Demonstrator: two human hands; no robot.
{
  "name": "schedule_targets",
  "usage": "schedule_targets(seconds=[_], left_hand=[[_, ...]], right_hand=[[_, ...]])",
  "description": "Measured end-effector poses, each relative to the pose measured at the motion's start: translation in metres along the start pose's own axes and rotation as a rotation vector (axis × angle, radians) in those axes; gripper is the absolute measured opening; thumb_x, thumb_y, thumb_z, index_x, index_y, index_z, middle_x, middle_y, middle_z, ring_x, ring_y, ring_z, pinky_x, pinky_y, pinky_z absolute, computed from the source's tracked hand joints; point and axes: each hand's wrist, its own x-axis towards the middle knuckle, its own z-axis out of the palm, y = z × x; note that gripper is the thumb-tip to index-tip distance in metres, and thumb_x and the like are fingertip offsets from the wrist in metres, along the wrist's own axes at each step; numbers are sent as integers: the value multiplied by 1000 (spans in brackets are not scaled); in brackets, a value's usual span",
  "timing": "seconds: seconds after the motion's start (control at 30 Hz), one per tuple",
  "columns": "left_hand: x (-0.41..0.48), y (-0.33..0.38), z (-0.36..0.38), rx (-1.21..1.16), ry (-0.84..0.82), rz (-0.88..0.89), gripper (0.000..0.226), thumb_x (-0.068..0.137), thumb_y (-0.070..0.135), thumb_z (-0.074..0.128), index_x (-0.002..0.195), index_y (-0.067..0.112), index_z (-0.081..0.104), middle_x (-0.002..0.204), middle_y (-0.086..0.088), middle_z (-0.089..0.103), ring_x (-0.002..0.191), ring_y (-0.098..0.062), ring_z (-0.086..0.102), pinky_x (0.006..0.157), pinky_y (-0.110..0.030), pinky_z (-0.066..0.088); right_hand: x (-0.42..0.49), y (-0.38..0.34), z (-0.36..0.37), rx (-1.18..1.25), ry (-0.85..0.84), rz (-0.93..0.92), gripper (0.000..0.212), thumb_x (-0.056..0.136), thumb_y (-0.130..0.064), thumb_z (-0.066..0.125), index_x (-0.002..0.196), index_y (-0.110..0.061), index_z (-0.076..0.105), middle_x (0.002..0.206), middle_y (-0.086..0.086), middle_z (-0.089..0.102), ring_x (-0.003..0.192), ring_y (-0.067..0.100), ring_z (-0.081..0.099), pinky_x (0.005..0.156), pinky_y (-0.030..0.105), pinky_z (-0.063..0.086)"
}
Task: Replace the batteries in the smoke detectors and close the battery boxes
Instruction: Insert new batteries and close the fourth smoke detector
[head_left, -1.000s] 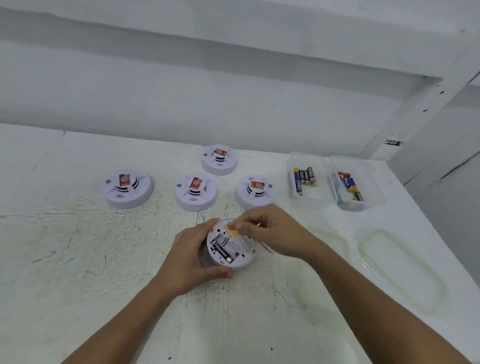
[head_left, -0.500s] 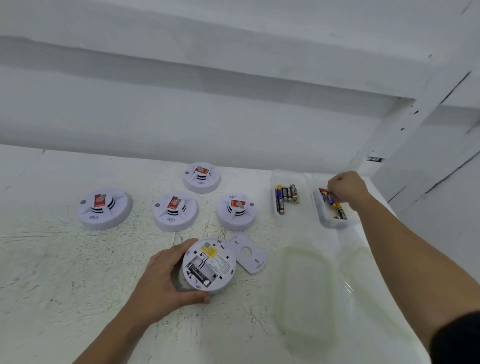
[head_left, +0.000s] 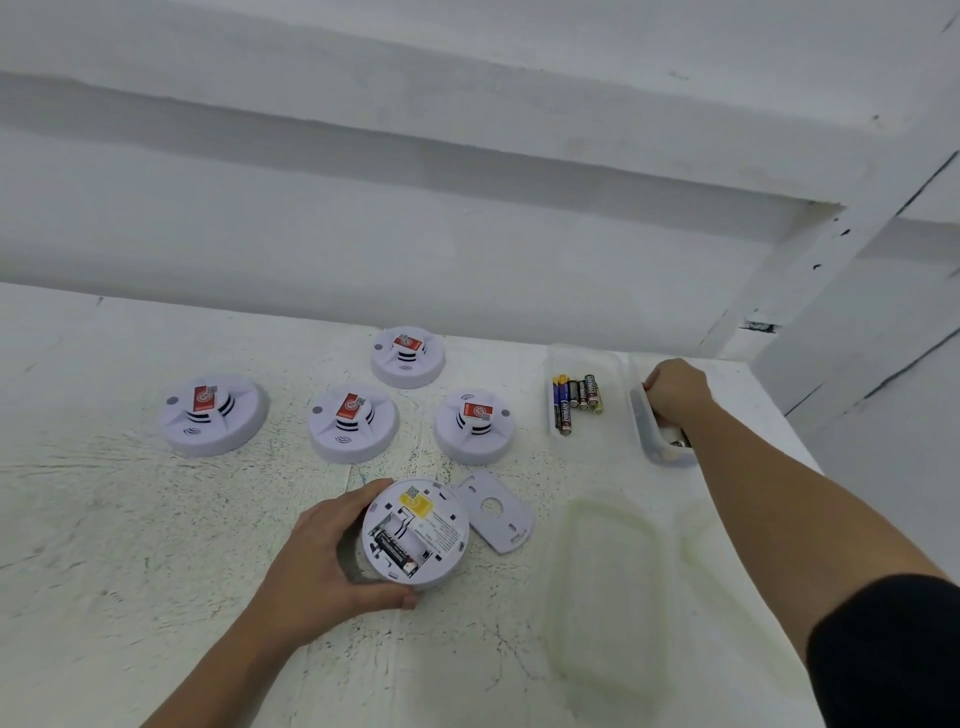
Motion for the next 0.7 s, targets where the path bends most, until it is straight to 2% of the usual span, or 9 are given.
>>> schedule_targets(seconds=[0.07,0.13,0.23,0.3,0.37,0.47,0.53,0.67,0.7], left_hand=[[0,-1,0,2,-4,-2,102,36,72,82,128,52,43,122,31,54,116,-5,49,98,-41,43],[0,-2,0,4,-8,-2,103,36,73,81,129,51,43,122,29,55,117,-7,50,98,-42,43],[-1,-1,-1,-10,2,0,100,35,75,79,127,55,43,122,34,51,116,-1,47,99,-37,41],[-1,0,-1,-11,1,15,99,36,76,78,126,56,42,122,36,50,116,1,46,99,-37,40],[-2,1,-2,-18,1,27,98,36,75,78,125,58,42,122,36,50,115,2,46,99,-37,40],[-2,3,-3,-30,-7,51,96,36,76,77,123,62,39,122,37,49,113,4,47,99,-36,39],[-2,4,-4,-29,-15,76,95,37,77,76,123,62,39,122,36,50,113,3,48,99,-37,40],[-3,16,-8,-10,1,129,92,35,72,76,114,77,30,117,51,41,109,20,40,90,-17,32],[-3,15,-7,1,1,131,91,37,69,76,113,78,28,116,53,39,109,21,39,89,-16,31]], right_hand=[[-4,1,-2,55,-54,-26,24,84,6,46,95,4,67,86,18,66,68,26,55,59,30,47],[-7,2,-4,92,-109,-23,24,85,8,45,92,1,68,79,14,63,59,26,57,54,28,49],[-8,9,-5,184,-139,33,20,81,11,47,91,13,65,71,11,58,49,23,47,45,27,42],[-11,12,-7,281,-129,64,19,80,14,47,86,10,64,69,10,56,50,24,44,45,28,42],[-15,14,-13,490,-99,120,22,78,15,50,81,-2,62,73,13,59,53,27,52,51,32,51],[-25,15,-30,890,-68,179,23,81,14,55,98,-1,55,75,15,54,60,25,55,47,29,56],[-34,13,-42,1110,-49,168,22,86,11,56,103,-3,52,81,13,53,68,22,56,51,27,58],[-61,0,-57,1389,-41,103,13,88,6,58,93,-5,53,87,11,59,76,20,61,61,27,60],[-70,-6,-58,1422,-64,85,12,88,4,59,93,-5,54,88,12,60,79,20,62,63,27,59]])
